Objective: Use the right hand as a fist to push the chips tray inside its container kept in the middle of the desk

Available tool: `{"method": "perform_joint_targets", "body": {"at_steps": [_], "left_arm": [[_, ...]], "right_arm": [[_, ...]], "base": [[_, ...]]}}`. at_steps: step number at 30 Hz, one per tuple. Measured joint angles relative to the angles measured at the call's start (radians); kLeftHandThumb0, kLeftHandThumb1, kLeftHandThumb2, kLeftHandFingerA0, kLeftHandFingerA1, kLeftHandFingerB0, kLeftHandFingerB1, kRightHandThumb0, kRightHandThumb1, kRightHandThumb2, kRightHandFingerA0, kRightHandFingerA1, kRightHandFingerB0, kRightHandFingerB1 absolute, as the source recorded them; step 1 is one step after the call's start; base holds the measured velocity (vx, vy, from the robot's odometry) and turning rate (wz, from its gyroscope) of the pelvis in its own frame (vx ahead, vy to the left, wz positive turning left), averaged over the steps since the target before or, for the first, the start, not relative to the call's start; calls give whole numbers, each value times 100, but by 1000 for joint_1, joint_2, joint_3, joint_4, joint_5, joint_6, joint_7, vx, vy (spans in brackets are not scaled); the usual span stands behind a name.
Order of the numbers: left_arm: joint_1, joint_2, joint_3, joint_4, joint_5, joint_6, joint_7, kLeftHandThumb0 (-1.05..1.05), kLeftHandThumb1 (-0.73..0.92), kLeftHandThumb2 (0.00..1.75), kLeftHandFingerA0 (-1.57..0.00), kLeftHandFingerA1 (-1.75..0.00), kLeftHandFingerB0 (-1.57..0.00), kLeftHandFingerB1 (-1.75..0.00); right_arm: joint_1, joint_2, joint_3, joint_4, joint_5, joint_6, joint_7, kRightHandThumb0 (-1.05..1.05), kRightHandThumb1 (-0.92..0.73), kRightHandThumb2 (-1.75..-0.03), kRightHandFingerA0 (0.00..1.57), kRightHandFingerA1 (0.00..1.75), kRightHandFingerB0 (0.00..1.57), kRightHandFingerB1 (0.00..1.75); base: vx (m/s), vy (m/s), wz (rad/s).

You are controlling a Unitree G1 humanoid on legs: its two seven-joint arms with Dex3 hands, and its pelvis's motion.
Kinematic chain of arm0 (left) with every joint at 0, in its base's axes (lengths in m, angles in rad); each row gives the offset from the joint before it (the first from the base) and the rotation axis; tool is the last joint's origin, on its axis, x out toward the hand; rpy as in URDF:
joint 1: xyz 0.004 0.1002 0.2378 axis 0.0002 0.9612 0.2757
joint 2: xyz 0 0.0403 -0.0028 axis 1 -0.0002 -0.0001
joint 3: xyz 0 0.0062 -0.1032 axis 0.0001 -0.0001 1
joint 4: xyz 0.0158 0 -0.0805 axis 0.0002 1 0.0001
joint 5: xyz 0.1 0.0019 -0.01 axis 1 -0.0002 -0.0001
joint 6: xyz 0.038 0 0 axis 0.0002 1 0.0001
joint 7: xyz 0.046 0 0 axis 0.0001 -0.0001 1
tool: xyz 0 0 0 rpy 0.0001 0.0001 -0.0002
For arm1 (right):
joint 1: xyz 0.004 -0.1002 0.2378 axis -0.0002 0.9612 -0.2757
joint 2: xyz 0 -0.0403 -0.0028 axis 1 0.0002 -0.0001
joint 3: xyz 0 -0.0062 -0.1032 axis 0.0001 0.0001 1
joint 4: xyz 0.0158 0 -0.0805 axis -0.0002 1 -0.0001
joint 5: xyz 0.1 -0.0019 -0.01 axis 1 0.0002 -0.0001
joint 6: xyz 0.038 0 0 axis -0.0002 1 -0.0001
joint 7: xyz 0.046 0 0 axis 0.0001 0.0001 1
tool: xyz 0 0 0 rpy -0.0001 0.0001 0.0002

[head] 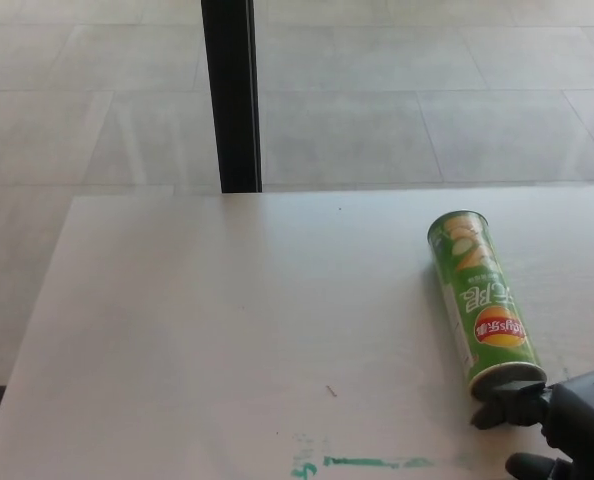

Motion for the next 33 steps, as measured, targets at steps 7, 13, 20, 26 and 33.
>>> {"method": "perform_joint_targets", "body": {"at_steps": [7,13,20,26,33], "left_arm": [[0,-2,1,0,1,0,0,-78,54,133,-84,-121,-59,-101],[0,-4,0,0,1,0,0,-75,56,131,-88,-123,-58,-99],[0,-7,0,0,1,0,0,-78,56,132,-81,-120,-58,-100],[0,-7,1,0,1,0,0,-79,56,133,-83,-120,-59,-100],[1,-9,-1,0,2,0,0,-76,59,134,-86,-123,-60,-101]], "right_arm": [[48,-56,-85,-131,91,27,93,-45,-60,-96,79,85,51,63],[70,-87,-220,-183,168,44,146,-45,-58,-96,81,81,59,64],[79,-90,-449,-175,254,60,173,-42,-67,-60,92,89,67,51],[61,-62,-636,-67,332,66,163,-56,-67,-60,101,93,74,51],[-10,2,-785,143,395,63,107,-55,-71,-61,91,98,64,53]], "base": [[0,0,0],[0,0,0],[0,0,0],[0,0,0],[0,0,0]]}}
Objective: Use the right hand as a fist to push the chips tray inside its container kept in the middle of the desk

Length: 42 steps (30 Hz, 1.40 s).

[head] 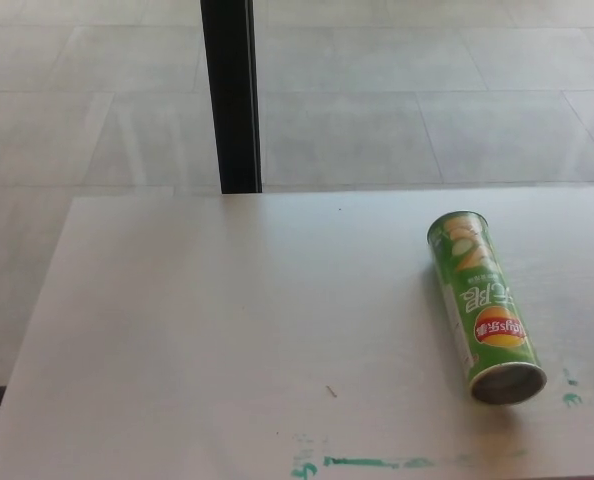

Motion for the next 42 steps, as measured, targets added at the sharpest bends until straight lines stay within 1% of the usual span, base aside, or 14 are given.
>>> {"method": "perform_joint_targets", "body": {"at_steps": [5,17,19,23,24,27,28,29,33,35,36,38,39,42], "left_arm": [[0,-4,-1,0,0,0,0,-78,56,134,-80,-123,-57,-102],[-1,-14,-5,0,1,0,0,-78,57,133,-78,-120,-58,-101],[-1,-14,-7,0,1,0,0,-75,57,134,-80,-119,-61,-101],[-1,-15,-9,0,1,0,0,-75,57,134,-79,-121,-58,-101],[-1,-15,-9,0,1,0,0,-75,58,133,-77,-120,-56,-100],[-1,-15,-9,0,1,0,0,-75,58,133,-77,-119,-56,-99],[-1,-15,-9,0,1,0,0,-76,59,132,-80,-119,-57,-99],[-1,-15,-9,0,1,0,0,-78,58,132,-79,-121,-57,-100],[-1,-15,-8,0,0,0,0,-76,58,133,-75,-119,-54,-98],[-1,-15,-8,0,0,0,-1,-77,59,131,-69,-137,-52,-113],[-1,-15,-9,0,1,0,-1,-78,58,132,-72,-118,-54,-99],[0,-15,-9,0,0,0,-1,-79,58,132,-77,-119,-53,-98],[-1,-15,-8,0,0,0,-1,-77,57,133,-80,-119,-54,-98],[-1,-15,-8,0,0,0,-2,-77,57,133,-76,-120,-56,-101]], "right_arm": [[-56,46,-87,151,38,0,-47,-54,-73,-61,78,94,65,66],[-117,84,-238,561,94,-15,-154,-49,-73,-64,88,136,59,88],[-121,87,-268,634,107,-18,-168,-59,-81,-65,73,130,36,73],[-128,104,-331,776,141,-20,-202,-56,-82,-65,63,111,34,67],[-132,109,-351,814,152,-20,-210,-53,-64,-106,73,97,36,67],[-146,119,-402,911,182,-20,-234,-53,-79,-64,75,122,36,68],[-156,123,-432,961,200,-20,-249,-53,-65,-107,72,100,39,70],[-160,124,-446,985,209,-20,-255,-59,-83,-66,66,122,39,74],[-177,147,-506,1073,254,-19,-302,-59,-82,-64,67,119,48,77],[-184,169,-528,1105,278,-19,-329,-56,-84,-65,65,121,32,67],[-190,179,-543,1125,296,-19,-345,-57,-83,-65,64,112,37,69],[-199,189,-559,1151,321,-19,-364,-59,-83,-65,55,115,31,68],[-207,198,-575,1170,347,-19,-378,-58,-83,-67,71,135,37,72],[-217,200,-574,1209,386,-23,-403,-62,-86,-66,57,121,29,62]], "base": [[0,0,0],[0,0,0],[0,0,0],[0,0,0],[0,0,0],[0,0,0],[0,0,0],[0,0,0],[0,0,0],[0,0,0],[0,0,0],[0,0,0],[0,0,0],[0,0,0]]}}
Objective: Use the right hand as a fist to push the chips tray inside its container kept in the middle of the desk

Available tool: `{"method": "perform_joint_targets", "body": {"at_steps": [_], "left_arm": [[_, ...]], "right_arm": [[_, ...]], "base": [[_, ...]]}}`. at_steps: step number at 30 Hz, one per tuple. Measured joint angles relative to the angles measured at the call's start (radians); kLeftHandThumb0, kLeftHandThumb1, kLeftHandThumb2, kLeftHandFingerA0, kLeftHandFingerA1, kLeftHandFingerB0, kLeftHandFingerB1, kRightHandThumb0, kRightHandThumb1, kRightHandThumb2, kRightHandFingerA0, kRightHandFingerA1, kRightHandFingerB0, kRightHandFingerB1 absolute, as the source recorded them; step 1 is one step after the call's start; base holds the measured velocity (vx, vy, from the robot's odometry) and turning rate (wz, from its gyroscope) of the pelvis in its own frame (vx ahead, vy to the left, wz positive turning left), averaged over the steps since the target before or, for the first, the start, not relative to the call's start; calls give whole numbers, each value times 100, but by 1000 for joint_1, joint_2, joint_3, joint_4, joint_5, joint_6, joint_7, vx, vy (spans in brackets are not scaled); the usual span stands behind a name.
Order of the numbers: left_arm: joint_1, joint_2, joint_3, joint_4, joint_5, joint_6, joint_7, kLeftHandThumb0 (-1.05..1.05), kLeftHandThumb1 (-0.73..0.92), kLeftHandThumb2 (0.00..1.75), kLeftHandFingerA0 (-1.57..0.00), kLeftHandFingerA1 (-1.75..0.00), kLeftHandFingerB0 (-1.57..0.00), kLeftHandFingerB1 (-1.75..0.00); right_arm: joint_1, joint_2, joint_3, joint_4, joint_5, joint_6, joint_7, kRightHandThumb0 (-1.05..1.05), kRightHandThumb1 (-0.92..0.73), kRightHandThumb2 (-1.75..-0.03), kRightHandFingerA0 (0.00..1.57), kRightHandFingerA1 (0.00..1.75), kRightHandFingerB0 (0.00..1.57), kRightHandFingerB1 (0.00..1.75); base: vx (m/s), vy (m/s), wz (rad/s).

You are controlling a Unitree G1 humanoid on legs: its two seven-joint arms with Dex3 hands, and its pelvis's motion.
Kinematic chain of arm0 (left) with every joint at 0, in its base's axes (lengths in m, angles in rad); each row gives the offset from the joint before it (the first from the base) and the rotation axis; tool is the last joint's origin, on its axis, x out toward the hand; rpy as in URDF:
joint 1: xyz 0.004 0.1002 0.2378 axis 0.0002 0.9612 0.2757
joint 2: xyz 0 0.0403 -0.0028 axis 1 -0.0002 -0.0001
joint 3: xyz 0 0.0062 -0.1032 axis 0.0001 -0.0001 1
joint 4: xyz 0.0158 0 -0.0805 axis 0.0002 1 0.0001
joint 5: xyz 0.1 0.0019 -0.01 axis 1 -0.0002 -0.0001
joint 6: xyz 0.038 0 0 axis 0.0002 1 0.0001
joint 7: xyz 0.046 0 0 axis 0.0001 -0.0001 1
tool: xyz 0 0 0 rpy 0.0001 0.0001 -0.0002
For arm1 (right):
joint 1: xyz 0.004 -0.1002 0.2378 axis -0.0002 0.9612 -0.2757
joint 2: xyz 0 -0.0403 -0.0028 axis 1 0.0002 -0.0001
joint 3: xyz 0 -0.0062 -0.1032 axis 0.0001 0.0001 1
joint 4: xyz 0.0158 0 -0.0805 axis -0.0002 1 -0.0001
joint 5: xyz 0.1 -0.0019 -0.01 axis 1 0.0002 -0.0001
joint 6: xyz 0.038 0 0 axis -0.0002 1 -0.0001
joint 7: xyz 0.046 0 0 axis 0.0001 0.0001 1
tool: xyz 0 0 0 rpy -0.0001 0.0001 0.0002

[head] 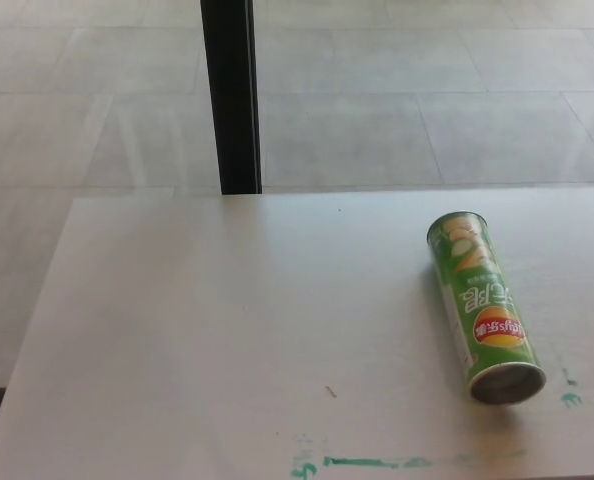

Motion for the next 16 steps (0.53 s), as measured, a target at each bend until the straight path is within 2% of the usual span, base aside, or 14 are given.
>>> {"method": "perform_joint_targets", "body": {"at_steps": [1,3,5,6,7,8,9,11,12,13,14,15,16], "left_arm": [[0,0,1,0,0,0,-1,-78,57,133,-78,-120,-56,-100],[1,1,1,0,-1,0,-3,-79,58,133,-79,-121,-56,-101],[5,1,1,0,-1,0,-5,-78,58,133,-75,-119,-54,-100],[6,1,2,0,-1,0,-5,-78,59,133,-77,-118,-54,-99],[6,2,-1,0,-1,0,-5,-77,57,132,-73,-118,-51,-98],[6,2,2,0,-2,0,-7,-77,57,132,-73,-117,-50,-97],[6,2,5,0,-3,1,-9,-77,58,132,-74,-118,-51,-97],[6,2,11,0,-5,1,-13,-74,58,134,-74,-119,-51,-98],[5,2,14,0,-6,1,-15,-76,57,134,-73,-119,-50,-98],[5,2,18,0,-8,1,-16,-77,57,133,-76,-117,-52,-98],[5,2,19,0,-8,1,-16,-77,57,133,-76,-117,-52,-98],[5,2,18,0,-8,1,-17,-75,57,133,-73,-116,-51,-97],[5,2,17,0,-8,1,-17,-75,57,133,-73,-116,-51,-97]], "right_arm": [[-2,0,1,13,13,-1,-8,-60,-87,-65,61,121,35,65],[-3,0,20,34,36,-1,-29,-62,-87,-67,60,121,34,69],[0,1,47,40,61,0,-55,-60,-86,-65,62,118,33,66],[1,2,58,40,71,0,-65,-60,-84,-65,61,110,30,61],[1,2,65,39,80,1,-72,-59,-85,-66,63,116,36,73],[1,2,74,42,97,0,-79,-62,-67,-109,72,98,26,63],[1,1,84,45,105,-1,-83,-63,-68,-109,73,98,28,63],[5,1,112,53,119,0,-94,-62,-63,-106,72,98,27,60],[4,1,115,56,131,2,-100,-61,-88,-66,68,110,35,64],[5,1,125,59,143,2,-107,-60,-70,-112,71,102,37,66],[7,1,136,59,144,2,-110,-60,-70,-112,71,102,37,66],[17,3,163,56,146,1,-118,-62,-86,-66,63,125,38,63],[19,3,169,55,147,1,-120,-62,-86,-66,63,125,38,63]], "base": [[0,0,0],[0,0,0],[0,0,0],[0,0,0],[0,0,0],[0,0,0],[0,0,0],[0,0,0],[0,0,0],[0,0,0],[0,0,0],[0,0,0],[0,0,0]]}}
